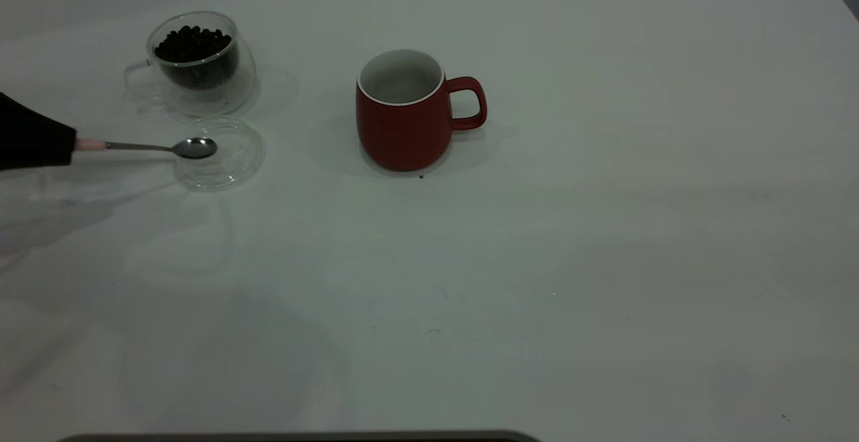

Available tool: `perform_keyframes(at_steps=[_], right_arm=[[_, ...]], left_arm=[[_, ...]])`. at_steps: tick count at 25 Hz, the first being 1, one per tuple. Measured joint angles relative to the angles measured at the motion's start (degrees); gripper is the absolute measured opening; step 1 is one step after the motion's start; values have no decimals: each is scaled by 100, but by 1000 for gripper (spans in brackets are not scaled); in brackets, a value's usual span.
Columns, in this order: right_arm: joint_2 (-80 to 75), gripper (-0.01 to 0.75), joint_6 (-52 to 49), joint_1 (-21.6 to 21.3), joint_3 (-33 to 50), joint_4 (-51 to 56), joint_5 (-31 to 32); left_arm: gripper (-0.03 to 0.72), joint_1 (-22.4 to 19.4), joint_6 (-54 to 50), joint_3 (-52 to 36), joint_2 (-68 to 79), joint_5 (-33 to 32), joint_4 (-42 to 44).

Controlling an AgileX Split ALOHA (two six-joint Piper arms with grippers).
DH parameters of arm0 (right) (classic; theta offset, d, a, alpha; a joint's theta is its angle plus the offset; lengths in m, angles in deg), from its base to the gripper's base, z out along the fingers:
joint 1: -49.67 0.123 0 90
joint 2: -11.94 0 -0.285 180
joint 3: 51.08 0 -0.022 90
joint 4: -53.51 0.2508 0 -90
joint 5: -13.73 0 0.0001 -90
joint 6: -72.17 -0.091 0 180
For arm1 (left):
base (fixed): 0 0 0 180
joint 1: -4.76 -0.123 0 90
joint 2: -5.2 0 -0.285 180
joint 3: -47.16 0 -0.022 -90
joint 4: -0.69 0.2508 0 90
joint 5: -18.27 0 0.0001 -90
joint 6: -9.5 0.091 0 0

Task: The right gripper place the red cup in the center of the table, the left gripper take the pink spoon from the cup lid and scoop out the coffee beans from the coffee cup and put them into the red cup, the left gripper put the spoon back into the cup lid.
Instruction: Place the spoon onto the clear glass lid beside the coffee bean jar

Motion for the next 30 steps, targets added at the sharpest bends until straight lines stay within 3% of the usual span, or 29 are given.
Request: perform_keyframes(at_steps=[12, 30], right_arm=[[0, 591, 0, 0, 0, 0, 0], [0, 591, 0, 0, 0, 0, 0]], left_arm=[[119, 24, 268, 138, 549, 31, -516], [119, 374, 435, 230, 878, -57, -949]])
